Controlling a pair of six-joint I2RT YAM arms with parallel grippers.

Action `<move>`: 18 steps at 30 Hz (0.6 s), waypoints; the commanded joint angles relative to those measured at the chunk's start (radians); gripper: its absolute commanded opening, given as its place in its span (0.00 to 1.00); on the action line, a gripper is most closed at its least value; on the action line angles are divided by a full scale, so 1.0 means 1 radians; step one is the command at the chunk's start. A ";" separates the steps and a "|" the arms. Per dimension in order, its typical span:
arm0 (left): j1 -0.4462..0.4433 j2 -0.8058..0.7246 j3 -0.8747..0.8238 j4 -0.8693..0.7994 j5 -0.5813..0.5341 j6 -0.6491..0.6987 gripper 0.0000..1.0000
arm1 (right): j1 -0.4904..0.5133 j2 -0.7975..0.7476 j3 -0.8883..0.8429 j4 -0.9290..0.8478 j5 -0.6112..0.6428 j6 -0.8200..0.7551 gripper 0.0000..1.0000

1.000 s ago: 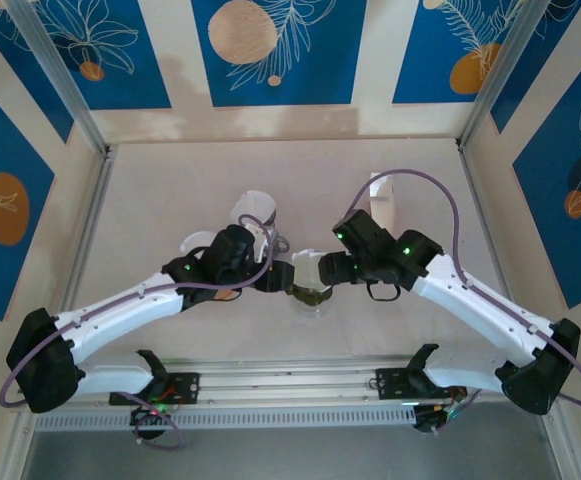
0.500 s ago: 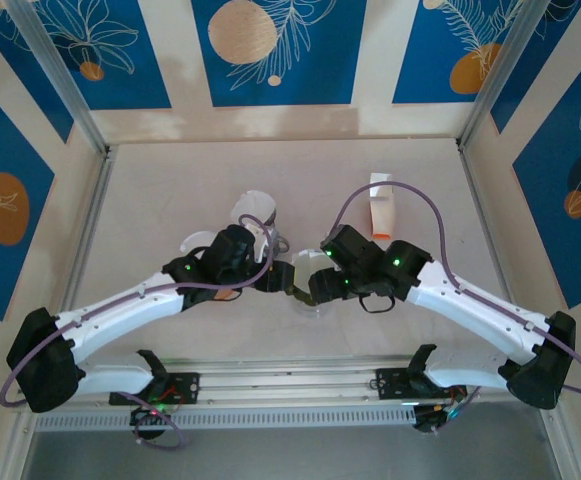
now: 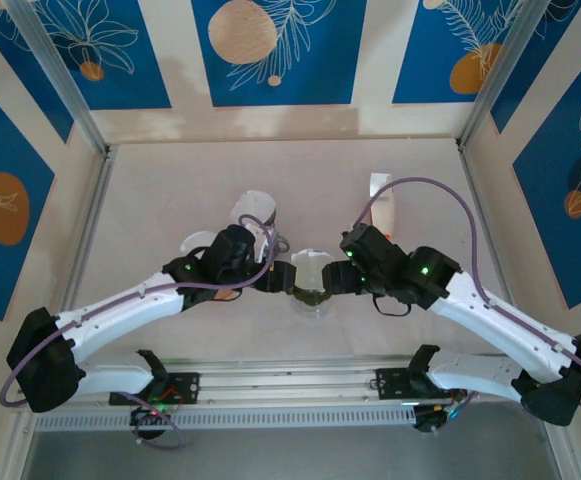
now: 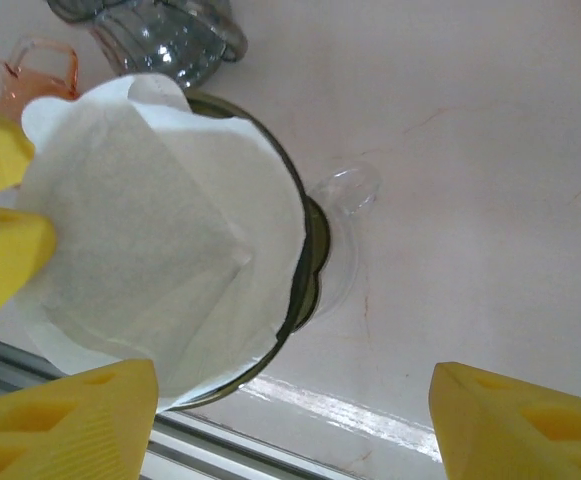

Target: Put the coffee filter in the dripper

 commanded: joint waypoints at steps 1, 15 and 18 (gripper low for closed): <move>0.013 -0.017 0.033 -0.019 0.001 0.002 0.77 | -0.007 -0.013 0.001 -0.023 0.036 0.027 0.73; 0.018 -0.187 0.127 -0.169 -0.113 0.029 0.86 | -0.013 -0.083 -0.013 -0.011 0.092 0.041 0.73; 0.042 -0.272 0.133 -0.246 -0.244 0.052 0.86 | -0.015 -0.090 -0.036 0.020 0.084 0.035 0.73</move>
